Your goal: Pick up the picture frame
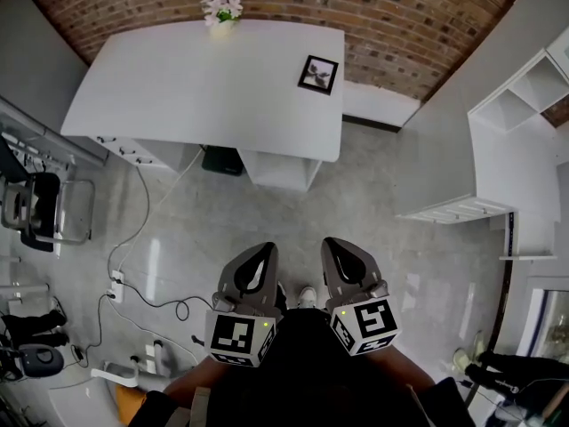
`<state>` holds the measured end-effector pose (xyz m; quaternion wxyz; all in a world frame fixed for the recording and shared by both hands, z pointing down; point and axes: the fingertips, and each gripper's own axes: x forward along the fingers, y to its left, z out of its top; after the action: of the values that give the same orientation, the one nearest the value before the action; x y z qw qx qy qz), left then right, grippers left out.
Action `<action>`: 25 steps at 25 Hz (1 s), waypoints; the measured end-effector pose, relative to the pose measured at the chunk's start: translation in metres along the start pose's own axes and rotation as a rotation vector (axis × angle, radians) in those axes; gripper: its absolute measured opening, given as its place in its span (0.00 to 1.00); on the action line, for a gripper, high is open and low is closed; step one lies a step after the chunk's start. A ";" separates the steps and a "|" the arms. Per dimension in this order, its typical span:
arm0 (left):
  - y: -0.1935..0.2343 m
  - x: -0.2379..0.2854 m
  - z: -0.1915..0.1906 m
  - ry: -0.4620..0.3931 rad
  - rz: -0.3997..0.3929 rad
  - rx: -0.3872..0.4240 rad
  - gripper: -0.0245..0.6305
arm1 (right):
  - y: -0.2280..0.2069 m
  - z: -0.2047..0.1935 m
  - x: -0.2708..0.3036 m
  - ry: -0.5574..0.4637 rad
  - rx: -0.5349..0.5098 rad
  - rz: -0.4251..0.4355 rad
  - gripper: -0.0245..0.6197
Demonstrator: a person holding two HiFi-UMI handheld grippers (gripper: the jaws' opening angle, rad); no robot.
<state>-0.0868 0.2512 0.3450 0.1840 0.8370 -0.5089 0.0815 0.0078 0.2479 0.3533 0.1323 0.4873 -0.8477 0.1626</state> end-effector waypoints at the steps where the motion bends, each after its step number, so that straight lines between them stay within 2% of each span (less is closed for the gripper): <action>1: 0.006 0.003 0.002 -0.003 -0.004 0.000 0.04 | 0.001 0.003 0.007 -0.001 -0.004 -0.003 0.04; 8: 0.046 0.017 0.021 -0.012 -0.023 -0.003 0.04 | 0.014 0.019 0.047 0.005 -0.012 -0.020 0.04; 17: 0.073 0.030 0.039 -0.017 -0.035 -0.004 0.04 | 0.016 0.034 0.077 0.002 -0.011 -0.048 0.04; 25: 0.085 0.062 0.043 0.004 -0.017 -0.003 0.04 | -0.005 0.040 0.107 0.006 0.000 -0.034 0.04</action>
<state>-0.1347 0.1479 0.3445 0.1871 0.8409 -0.5014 0.0806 -0.0432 0.1456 0.3590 0.1373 0.5010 -0.8390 0.1619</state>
